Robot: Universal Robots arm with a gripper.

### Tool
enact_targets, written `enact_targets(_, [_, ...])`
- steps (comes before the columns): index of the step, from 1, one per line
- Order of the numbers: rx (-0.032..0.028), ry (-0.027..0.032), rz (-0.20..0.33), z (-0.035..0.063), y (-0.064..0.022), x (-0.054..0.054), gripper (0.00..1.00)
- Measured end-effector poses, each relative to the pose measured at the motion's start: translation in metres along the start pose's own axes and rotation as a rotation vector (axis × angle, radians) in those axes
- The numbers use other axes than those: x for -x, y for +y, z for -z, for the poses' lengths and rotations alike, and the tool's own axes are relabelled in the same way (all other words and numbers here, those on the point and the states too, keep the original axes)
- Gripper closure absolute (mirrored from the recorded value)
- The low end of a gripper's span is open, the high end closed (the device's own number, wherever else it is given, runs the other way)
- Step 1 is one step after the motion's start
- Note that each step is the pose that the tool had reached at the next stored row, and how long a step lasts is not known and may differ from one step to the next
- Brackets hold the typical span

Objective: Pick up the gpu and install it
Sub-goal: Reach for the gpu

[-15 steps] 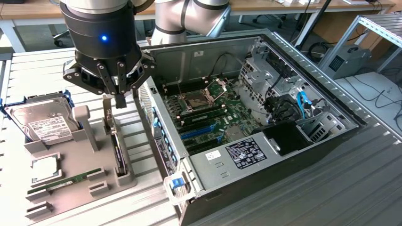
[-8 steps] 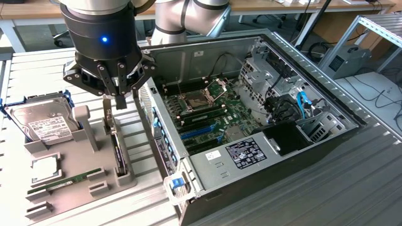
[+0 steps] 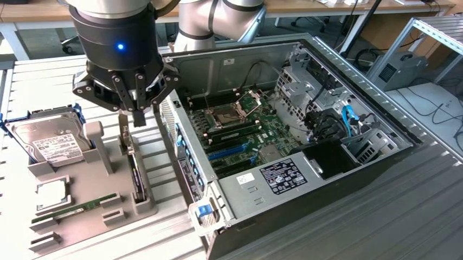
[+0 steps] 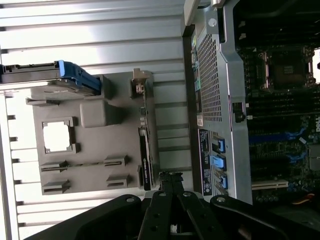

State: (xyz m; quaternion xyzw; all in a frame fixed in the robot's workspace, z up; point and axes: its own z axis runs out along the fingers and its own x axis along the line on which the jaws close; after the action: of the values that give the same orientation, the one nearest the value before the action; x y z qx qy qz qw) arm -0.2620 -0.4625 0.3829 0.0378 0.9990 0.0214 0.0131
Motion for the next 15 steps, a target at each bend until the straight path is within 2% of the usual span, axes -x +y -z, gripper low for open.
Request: enact_targets(15, [-0.0016,-0.0001,0.000,-0.0010,-0.0044,-0.0045,0.89])
